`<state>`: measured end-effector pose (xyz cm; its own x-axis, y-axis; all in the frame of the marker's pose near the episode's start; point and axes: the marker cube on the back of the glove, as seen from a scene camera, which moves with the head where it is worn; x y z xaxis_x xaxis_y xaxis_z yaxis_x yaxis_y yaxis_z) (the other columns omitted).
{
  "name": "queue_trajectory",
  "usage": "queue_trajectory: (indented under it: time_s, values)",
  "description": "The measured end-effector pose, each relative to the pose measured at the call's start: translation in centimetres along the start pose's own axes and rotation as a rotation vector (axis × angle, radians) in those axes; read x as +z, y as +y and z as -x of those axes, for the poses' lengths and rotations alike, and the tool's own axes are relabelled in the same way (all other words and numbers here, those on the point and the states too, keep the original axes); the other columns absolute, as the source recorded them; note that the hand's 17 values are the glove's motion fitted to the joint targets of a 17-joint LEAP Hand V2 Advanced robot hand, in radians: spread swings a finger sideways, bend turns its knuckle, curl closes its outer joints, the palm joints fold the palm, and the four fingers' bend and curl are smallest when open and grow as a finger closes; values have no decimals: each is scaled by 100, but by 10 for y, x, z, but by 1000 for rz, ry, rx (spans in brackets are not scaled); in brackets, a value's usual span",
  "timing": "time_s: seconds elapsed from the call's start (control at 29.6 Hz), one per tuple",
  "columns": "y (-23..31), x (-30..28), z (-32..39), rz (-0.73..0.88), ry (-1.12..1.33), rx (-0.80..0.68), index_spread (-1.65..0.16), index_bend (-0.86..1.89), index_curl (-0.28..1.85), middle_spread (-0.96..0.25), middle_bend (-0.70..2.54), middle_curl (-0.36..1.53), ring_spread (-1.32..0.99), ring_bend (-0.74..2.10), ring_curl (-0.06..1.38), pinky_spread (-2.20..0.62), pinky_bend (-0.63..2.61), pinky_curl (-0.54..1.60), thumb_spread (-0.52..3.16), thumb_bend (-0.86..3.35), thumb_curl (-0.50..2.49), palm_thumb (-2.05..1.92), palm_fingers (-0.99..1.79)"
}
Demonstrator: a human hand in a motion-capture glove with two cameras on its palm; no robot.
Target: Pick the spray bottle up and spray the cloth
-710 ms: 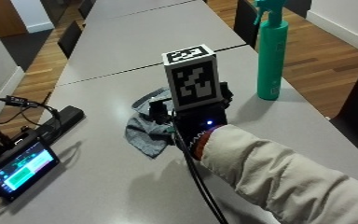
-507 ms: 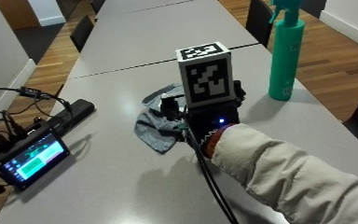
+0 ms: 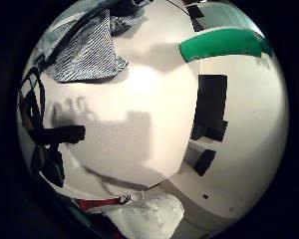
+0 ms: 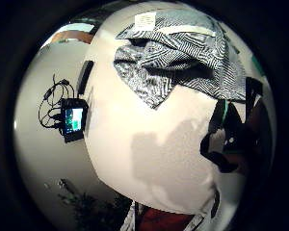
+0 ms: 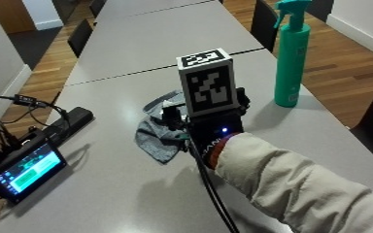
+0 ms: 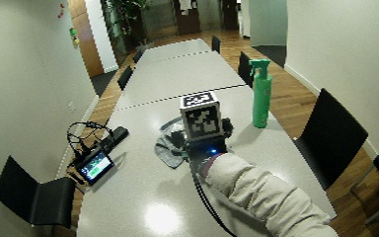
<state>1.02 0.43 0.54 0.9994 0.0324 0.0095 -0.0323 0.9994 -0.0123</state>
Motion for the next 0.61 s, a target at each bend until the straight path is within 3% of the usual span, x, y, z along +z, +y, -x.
queue_trajectory:
  time_s: [0.24,0.41,0.47,0.61]
  values:
    - [13,2,-1,35,-21,-37,-18,41,40,-12,91,43,-15,98,46,-20,89,45,90,36,39,81,137]
    - [39,5,-33,35,-165,-99,-19,36,42,-11,88,44,-14,95,46,-20,91,48,95,23,39,66,126]
    - [44,5,-53,-19,-303,-101,-19,30,41,-10,84,44,-14,91,46,-20,94,49,96,22,40,67,117]
    - [55,8,-125,-244,-808,-110,-20,18,40,-10,69,42,-13,88,46,-20,100,52,93,21,43,76,103]
